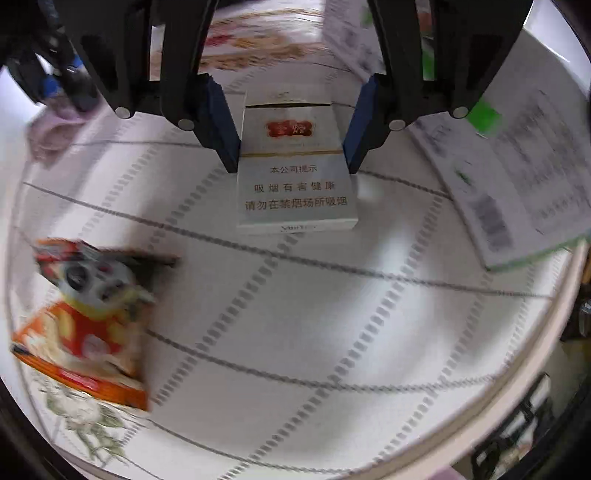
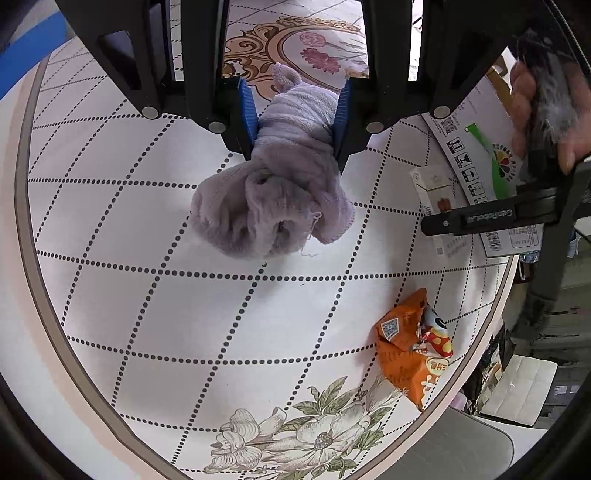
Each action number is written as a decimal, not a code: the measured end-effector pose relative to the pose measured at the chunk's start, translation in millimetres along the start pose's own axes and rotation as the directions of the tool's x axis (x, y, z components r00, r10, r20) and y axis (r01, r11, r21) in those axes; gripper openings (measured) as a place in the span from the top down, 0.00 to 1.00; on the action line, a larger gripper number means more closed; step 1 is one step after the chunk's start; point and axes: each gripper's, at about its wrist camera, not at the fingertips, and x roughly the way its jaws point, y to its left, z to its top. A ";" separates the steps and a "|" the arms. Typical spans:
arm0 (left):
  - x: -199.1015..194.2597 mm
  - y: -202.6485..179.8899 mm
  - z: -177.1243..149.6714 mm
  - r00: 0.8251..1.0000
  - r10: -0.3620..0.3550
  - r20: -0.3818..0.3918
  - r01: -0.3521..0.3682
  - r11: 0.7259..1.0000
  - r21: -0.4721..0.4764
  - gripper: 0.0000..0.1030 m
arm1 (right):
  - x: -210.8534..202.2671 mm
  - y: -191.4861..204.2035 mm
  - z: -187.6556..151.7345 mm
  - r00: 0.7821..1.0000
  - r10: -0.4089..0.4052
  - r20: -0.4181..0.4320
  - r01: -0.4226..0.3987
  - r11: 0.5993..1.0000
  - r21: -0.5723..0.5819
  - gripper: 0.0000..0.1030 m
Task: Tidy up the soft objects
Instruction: 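Carry both items over the box and release them inside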
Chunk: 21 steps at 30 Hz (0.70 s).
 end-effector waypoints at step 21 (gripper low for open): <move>13.1 -74.2 -48.2 0.990 0.063 0.129 -0.076 0.992 0.104 0.49 | 25.4 14.0 -3.1 0.998 -0.060 -0.011 0.060 0.998 -0.025 0.64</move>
